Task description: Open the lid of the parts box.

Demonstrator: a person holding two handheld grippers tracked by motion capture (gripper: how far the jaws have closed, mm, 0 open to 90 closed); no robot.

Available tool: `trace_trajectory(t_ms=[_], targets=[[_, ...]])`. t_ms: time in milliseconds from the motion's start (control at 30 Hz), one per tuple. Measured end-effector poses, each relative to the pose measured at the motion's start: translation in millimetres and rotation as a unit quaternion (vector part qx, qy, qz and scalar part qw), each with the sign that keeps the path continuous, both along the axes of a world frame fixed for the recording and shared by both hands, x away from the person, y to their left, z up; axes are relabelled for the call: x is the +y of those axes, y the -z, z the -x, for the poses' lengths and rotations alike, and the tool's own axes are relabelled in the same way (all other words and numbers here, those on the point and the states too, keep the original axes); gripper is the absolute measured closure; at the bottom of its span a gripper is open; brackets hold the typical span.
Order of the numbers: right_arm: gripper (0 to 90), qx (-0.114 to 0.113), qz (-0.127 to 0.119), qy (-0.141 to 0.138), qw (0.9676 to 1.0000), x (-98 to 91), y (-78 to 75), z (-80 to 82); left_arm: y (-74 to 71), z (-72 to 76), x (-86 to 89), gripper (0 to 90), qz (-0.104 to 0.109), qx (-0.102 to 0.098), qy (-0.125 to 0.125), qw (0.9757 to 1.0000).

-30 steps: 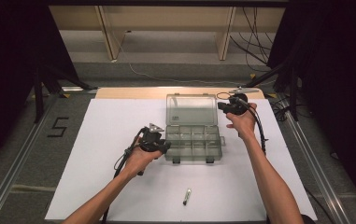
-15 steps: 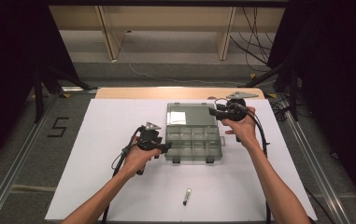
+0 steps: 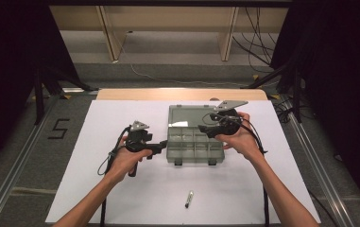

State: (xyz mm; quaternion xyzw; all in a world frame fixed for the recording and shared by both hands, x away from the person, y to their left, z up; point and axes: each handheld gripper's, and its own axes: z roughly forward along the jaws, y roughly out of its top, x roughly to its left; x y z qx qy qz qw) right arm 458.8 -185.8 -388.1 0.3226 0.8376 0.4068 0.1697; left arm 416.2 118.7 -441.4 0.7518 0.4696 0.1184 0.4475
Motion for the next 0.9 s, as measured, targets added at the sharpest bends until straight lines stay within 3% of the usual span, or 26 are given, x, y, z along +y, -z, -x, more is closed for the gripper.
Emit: trace_trajectory(t_ms=[33, 100, 167, 300, 333, 367, 467, 667, 800, 867, 900], targets=[[32.3, -0.007, 0.006, -0.007, 0.9999, 1.2, -0.6, 2.8, -0.7, 1.2, 2.0, 28.3, -0.008, -0.001, 0.006, 1.0], [32.3, 0.009, 0.0, -0.006, 0.9999, 4.2, -2.9, 11.8, -1.6, 4.3, 2.1, 27.6, -0.004, -0.003, 0.003, 1.0], [30.9, 0.01, 0.002, -0.008, 0.9999, 5.7, -4.9, 19.5, -3.2, 7.5, 2.7, 26.9, -0.008, -0.012, 0.008, 0.9999], [30.1, 0.008, 0.006, -0.038, 0.9992, 9.3, -7.9, 37.5, -7.7, 16.4, 1.5, 25.2, 0.002, -0.024, 0.01, 0.9997], [30.1, 0.006, 0.01, -0.044, 0.9989, 10.0, -8.0, 41.3, -8.8, 18.0, 2.7, 24.7, -0.004, -0.026, 0.014, 0.9996], [30.1, 0.008, 0.012, -0.047, 0.9988, 10.5, -8.1, 44.5, -8.7, 20.4, 1.8, 24.6, 0.007, -0.029, 0.013, 0.9995], [30.1, 0.009, 0.012, -0.054, 0.9984, 10.5, -7.3, 53.9, -10.2, 28.7, 3.1, 23.4, 0.01, -0.035, 0.016, 0.9992], [29.1, 0.015, 0.017, -0.065, 0.9976, 9.3, -2.2, 66.7, -14.3, 42.0, 5.6, 21.6, 0.013, -0.054, 0.024, 0.9982], [28.2, 0.01, 0.022, -0.061, 0.9978, 10.8, 3.7, 73.1, -14.7, 51.2, 6.6, 18.7, 0.004, -0.067, 0.029, 0.9973], [27.5, 0.022, 0.029, -0.072, 0.9968, 11.5, 5.5, 75.9, -14.9, 55.1, 8.4, 18.6, 0.003, -0.073, 0.035, 0.9967], [27.4, 0.017, 0.027, -0.068, 0.9972, 13.2, 7.7, 77.5, -15.0, 57.2, 8.5, 18.3, 0.004, -0.073, 0.029, 0.9969]])
